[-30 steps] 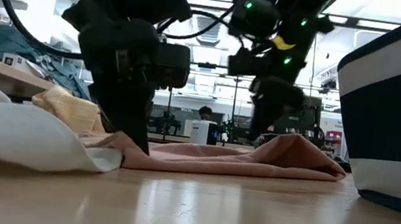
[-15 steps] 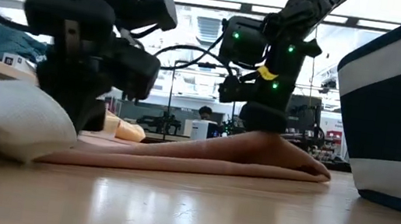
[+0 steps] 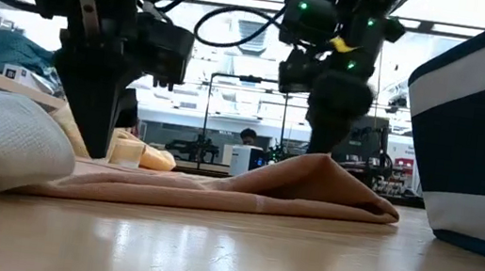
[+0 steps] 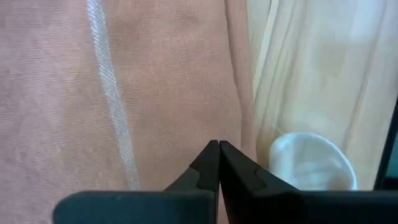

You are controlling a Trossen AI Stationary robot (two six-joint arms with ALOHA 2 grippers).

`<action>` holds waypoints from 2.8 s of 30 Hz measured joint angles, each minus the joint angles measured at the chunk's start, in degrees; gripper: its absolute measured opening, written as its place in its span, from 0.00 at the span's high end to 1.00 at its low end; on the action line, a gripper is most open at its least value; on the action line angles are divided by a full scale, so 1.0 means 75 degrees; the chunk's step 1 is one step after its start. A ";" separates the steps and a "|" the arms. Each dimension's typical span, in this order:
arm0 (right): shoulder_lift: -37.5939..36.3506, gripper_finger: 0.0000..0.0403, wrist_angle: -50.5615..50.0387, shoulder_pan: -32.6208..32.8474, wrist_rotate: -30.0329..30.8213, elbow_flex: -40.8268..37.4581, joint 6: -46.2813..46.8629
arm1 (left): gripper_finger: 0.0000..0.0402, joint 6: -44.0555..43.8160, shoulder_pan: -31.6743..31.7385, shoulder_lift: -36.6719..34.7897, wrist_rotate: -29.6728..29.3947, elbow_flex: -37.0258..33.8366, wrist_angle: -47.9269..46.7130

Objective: Fold towel
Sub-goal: Fold the brown towel

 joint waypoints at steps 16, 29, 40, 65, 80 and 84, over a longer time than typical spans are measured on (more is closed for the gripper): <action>0.0000 1.00 -0.0079 0.0471 0.0063 -0.1027 0.0494 | 1.00 -0.0176 0.0028 0.0271 -0.0085 -0.0397 -0.0086; -0.0351 1.00 -0.0672 0.0188 0.0539 -0.0495 0.0111 | 1.00 -0.0510 0.0064 0.0008 -0.0124 -0.0251 -0.0459; -0.0021 1.00 0.0444 0.0409 -0.0721 -0.0602 -0.0501 | 1.00 -0.0562 0.0077 -0.0184 -0.3077 -0.0182 -0.0720; -0.0208 1.00 -0.0645 0.0069 0.1080 -0.0157 -0.0896 | 1.00 -0.1063 0.0583 -0.0376 -0.3380 -0.0521 -0.0842; 0.0644 1.00 0.0165 0.0068 -0.0059 -0.0379 -0.0603 | 1.00 -0.0239 0.0151 0.0589 -0.0341 -0.0303 0.1196; 0.0743 1.00 0.0100 -0.0020 0.0119 -0.0377 -0.0423 | 1.00 -0.0582 0.0042 0.1082 0.0778 -0.0294 0.1371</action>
